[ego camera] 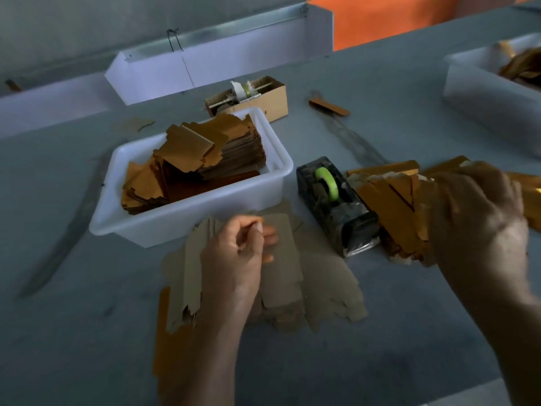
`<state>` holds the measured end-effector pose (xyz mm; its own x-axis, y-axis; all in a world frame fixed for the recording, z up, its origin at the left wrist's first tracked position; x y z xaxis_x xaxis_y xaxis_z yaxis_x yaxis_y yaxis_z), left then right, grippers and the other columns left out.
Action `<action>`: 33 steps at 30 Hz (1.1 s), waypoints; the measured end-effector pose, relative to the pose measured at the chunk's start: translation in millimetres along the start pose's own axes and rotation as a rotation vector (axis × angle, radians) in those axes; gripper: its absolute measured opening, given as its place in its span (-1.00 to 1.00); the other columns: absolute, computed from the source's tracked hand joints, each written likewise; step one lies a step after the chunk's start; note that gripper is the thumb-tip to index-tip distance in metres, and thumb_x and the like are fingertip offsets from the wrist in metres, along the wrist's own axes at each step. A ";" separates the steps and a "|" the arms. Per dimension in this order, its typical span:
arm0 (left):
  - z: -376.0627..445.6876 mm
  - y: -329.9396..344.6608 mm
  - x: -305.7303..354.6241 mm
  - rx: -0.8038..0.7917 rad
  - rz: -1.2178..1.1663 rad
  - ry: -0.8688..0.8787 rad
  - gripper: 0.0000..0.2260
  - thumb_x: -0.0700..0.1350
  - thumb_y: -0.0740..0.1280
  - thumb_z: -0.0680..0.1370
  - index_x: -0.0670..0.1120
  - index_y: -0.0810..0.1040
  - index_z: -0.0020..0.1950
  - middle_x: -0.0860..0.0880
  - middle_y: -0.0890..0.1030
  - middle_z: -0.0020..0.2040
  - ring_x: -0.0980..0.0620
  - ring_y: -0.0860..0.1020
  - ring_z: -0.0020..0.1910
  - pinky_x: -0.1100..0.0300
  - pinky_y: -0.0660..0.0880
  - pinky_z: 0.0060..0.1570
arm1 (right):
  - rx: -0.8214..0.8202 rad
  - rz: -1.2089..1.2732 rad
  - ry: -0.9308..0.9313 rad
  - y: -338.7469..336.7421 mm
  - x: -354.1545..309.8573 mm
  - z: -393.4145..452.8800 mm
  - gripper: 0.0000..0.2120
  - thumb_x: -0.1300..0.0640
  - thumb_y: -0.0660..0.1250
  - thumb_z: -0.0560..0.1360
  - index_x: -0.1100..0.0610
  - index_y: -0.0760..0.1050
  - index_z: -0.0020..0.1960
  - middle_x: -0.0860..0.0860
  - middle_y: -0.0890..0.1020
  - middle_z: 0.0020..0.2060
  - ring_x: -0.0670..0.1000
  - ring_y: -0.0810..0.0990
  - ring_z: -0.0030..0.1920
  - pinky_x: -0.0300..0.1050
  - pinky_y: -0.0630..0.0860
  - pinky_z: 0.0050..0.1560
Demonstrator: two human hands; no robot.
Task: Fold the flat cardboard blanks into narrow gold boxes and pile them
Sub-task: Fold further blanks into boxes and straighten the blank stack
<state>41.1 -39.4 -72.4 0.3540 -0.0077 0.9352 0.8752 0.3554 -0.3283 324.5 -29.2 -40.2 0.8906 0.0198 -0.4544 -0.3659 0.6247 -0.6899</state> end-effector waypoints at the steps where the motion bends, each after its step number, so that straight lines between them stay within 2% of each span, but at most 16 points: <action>1: 0.4 0.1 -1.3 0.003 -0.006 -0.008 -0.84 -0.16 0.27 0.59 0.07 0.56 -0.09 0.10 0.69 -0.19 0.22 0.66 -0.19 0.39 0.53 -0.33 | 0.043 0.075 -0.123 -10.6 -16.7 -13.4 -0.83 0.25 0.24 0.55 0.29 0.59 -0.01 0.22 0.55 0.01 0.19 0.49 0.02 -0.02 0.42 -0.08; 4: 0.1 0.9 -1.9 0.001 -0.018 0.006 -0.84 -0.17 0.27 0.59 0.08 0.56 -0.09 0.14 0.69 -0.21 0.23 0.66 -0.19 0.40 0.53 -0.32 | -0.252 0.260 -0.453 -2.0 -64.4 -74.4 -0.76 0.19 0.21 0.52 0.22 0.64 -0.02 0.14 0.63 -0.01 0.10 0.62 -0.04 -0.12 0.55 -0.10; 7: 0.3 1.4 -0.7 -0.011 -0.054 0.010 -0.81 -0.22 0.25 0.59 0.05 0.55 -0.11 0.11 0.69 -0.21 0.20 0.67 -0.19 0.40 0.50 -0.38 | -0.645 -0.007 -0.504 35.4 -69.9 -120.0 -0.39 -0.23 0.08 0.48 0.21 0.58 0.20 0.16 0.58 0.21 0.21 0.54 0.23 0.11 0.59 0.03; 8: 0.0 1.6 -0.5 -0.015 -0.059 0.007 -0.80 -0.22 0.25 0.59 0.05 0.54 -0.11 0.11 0.69 -0.20 0.19 0.67 -0.19 0.40 0.50 -0.38 | -0.708 -0.078 -0.460 43.0 -67.2 -123.1 -0.25 -0.32 0.03 0.42 0.21 0.45 0.34 0.17 0.45 0.34 0.22 0.41 0.34 0.15 0.51 0.17; 10: -0.8 1.0 -0.8 -0.017 -0.058 0.004 -0.81 -0.22 0.25 0.60 0.05 0.54 -0.11 0.09 0.69 -0.17 0.18 0.67 -0.17 0.39 0.51 -0.37 | -0.794 -0.141 -0.343 51.8 -63.9 -120.7 -0.08 -0.44 0.03 0.37 0.14 0.02 0.51 0.13 0.03 0.51 0.19 0.06 0.50 0.08 0.17 0.44; 11: -1.2 0.9 -0.6 -0.016 -0.053 0.007 -0.81 -0.22 0.25 0.59 0.05 0.54 -0.11 0.08 0.69 -0.16 0.19 0.67 -0.17 0.39 0.51 -0.37 | -0.805 -0.135 -0.330 51.2 -67.5 -118.9 -0.04 -0.42 0.20 0.34 0.14 0.04 0.52 0.16 0.06 0.51 0.23 0.09 0.49 0.13 0.19 0.42; 13: -1.6 0.8 0.4 -0.009 -0.042 0.016 -0.82 -0.21 0.26 0.59 0.05 0.54 -0.11 0.09 0.69 -0.15 0.21 0.67 -0.18 0.39 0.51 -0.38 | -0.760 -0.057 -0.286 51.0 -68.6 -116.7 -0.06 -0.20 0.59 0.09 0.24 0.45 0.33 0.25 0.49 0.28 0.32 0.51 0.22 0.16 0.52 0.09; 14: -1.7 1.1 0.4 -0.006 -0.044 0.014 -0.82 -0.21 0.26 0.59 0.05 0.54 -0.10 0.09 0.69 -0.15 0.21 0.66 -0.18 0.39 0.52 -0.37 | -0.691 -0.004 -0.238 49.3 -67.9 -114.5 -0.13 -0.06 0.66 0.01 0.24 0.52 0.24 0.23 0.56 0.17 0.30 0.59 0.08 0.11 0.58 -0.05; 16: -1.7 1.5 0.4 -0.001 -0.051 0.008 -0.83 -0.21 0.26 0.59 0.04 0.54 -0.10 0.09 0.69 -0.16 0.20 0.67 -0.19 0.39 0.52 -0.37 | -0.683 0.091 -0.138 48.7 -68.1 -108.8 -0.22 0.12 0.64 0.09 0.15 0.47 0.27 0.19 0.49 0.19 0.23 0.53 0.06 0.05 0.55 -0.06; 19: -2.3 1.0 1.2 0.002 -0.043 0.007 -0.84 -0.22 0.26 0.59 0.02 0.55 -0.08 0.09 0.68 -0.16 0.21 0.66 -0.19 0.39 0.52 -0.37 | -0.669 0.066 -0.079 53.0 -64.6 -101.4 -0.26 -0.04 0.46 0.35 -0.06 0.17 0.42 0.03 0.25 0.30 0.05 0.27 0.24 -0.14 0.36 0.20; 21: -2.7 0.5 2.2 0.005 -0.032 0.016 -0.84 -0.22 0.26 0.59 0.02 0.55 -0.08 0.09 0.68 -0.16 0.22 0.66 -0.20 0.40 0.52 -0.36 | -0.737 0.012 -0.045 59.3 -61.5 -97.7 -0.20 -0.11 0.41 0.40 -0.08 0.02 0.47 0.01 0.21 0.31 0.03 0.20 0.30 -0.15 0.29 0.29; 23: -3.2 0.2 3.5 0.002 -0.014 0.032 -0.85 -0.22 0.26 0.59 0.01 0.55 -0.07 0.10 0.68 -0.15 0.23 0.65 -0.19 0.40 0.52 -0.35 | -0.784 -0.001 0.013 62.7 -61.9 -93.6 -0.20 -0.07 0.41 0.42 -0.08 0.00 0.48 0.04 0.23 0.30 0.06 0.21 0.32 -0.11 0.33 0.28; 27: -7.4 -0.4 5.3 -0.020 0.024 0.079 -0.87 -0.23 0.26 0.58 -0.04 0.56 0.00 0.15 0.67 -0.12 0.28 0.64 -0.16 0.43 0.51 -0.35 | -0.784 0.011 0.032 61.1 -63.4 -90.6 -0.38 -0.03 0.36 0.46 -0.11 0.13 0.41 0.02 0.29 0.27 0.04 0.27 0.28 -0.12 0.42 0.14; 30: -7.7 -2.6 4.5 -0.017 -0.006 0.069 -0.87 -0.24 0.26 0.59 -0.05 0.56 0.00 0.13 0.68 -0.12 0.26 0.65 -0.15 0.43 0.50 -0.36 | -0.704 -0.009 -0.160 54.9 -74.2 -93.8 -0.68 0.01 0.36 0.46 -0.10 0.41 0.20 -0.05 0.41 0.13 -0.01 0.35 0.12 -0.25 0.41 -0.11; 31: -6.7 -3.2 4.0 -0.015 -0.019 0.058 -0.86 -0.25 0.26 0.59 -0.04 0.56 -0.01 0.12 0.68 -0.13 0.25 0.65 -0.16 0.42 0.51 -0.36 | -0.682 -0.028 -0.229 52.6 -78.3 -95.3 -0.75 0.11 0.45 0.39 -0.03 0.52 0.05 -0.05 0.50 0.02 0.01 0.42 0.04 -0.25 0.41 -0.25; 33: -5.2 -3.9 3.5 -0.025 -0.023 0.042 -0.85 -0.24 0.25 0.59 -0.03 0.56 -0.02 0.10 0.68 -0.13 0.23 0.66 -0.16 0.40 0.52 -0.34 | -0.601 0.000 -0.259 44.2 -79.6 -94.4 -0.71 0.32 0.58 0.13 0.10 0.59 -0.23 0.00 0.60 -0.22 0.09 0.56 -0.13 -0.23 0.33 -0.50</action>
<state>40.7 -45.6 -68.6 0.3466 -0.0548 0.9364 0.8909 0.3317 -0.3104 212.0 -76.8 -87.8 0.8992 0.2544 -0.3561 -0.3866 0.0805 -0.9187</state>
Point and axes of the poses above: each hand's wrist, its own z-axis towards the middle knuckle, its own y-axis out of the palm, x = y × z, the point moved 6 cm from there along z, towards the middle knuckle
